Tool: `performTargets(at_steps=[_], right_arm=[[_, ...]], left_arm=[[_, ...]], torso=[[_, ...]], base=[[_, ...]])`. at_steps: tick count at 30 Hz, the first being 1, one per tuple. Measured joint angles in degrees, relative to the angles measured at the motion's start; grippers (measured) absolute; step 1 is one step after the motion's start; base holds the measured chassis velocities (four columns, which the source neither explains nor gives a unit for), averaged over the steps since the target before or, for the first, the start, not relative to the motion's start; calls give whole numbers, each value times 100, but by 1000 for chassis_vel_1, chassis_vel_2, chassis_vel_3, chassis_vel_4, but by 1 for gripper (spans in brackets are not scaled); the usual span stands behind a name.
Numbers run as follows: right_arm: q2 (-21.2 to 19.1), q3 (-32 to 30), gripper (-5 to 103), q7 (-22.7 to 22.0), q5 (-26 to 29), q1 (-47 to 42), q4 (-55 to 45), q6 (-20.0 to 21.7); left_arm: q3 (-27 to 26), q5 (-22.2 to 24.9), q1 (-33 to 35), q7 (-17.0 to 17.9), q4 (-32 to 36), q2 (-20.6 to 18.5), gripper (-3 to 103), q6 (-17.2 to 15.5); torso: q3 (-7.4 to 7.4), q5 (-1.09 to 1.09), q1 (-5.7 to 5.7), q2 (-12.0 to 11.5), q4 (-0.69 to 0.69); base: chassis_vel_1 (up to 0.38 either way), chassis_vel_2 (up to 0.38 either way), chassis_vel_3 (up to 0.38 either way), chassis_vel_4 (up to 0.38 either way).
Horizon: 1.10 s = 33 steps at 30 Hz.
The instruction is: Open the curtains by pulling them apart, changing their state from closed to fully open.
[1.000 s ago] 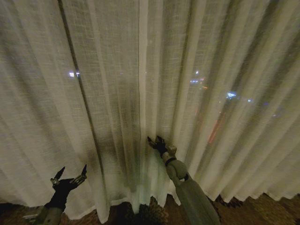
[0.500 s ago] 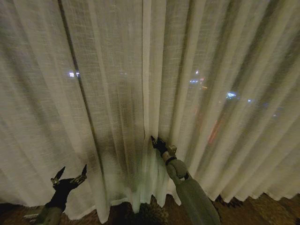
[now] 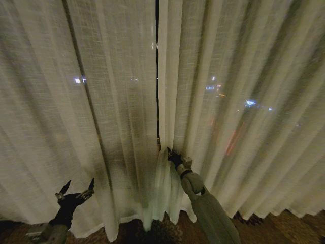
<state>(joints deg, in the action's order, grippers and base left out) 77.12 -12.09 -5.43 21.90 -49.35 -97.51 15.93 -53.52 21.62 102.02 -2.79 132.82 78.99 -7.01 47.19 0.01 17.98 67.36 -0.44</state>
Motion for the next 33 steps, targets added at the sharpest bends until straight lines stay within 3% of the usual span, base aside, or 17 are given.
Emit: performTargets(at_steps=[16,33], right_arm=[[-65,-108,0,-16,21,-18,-52,13],[-75,-221,0,-16,26,-34,-41,10]], left_arm=[[11,-10,71,-9,-2,41,100,73],[15,-18,114,-15,-17,69,100,149]], torso=[[0,2,0,0,0],[-1,0,-2,1,-1]], base=[[-113,-151,125,141],[-335,-334,327,334]])
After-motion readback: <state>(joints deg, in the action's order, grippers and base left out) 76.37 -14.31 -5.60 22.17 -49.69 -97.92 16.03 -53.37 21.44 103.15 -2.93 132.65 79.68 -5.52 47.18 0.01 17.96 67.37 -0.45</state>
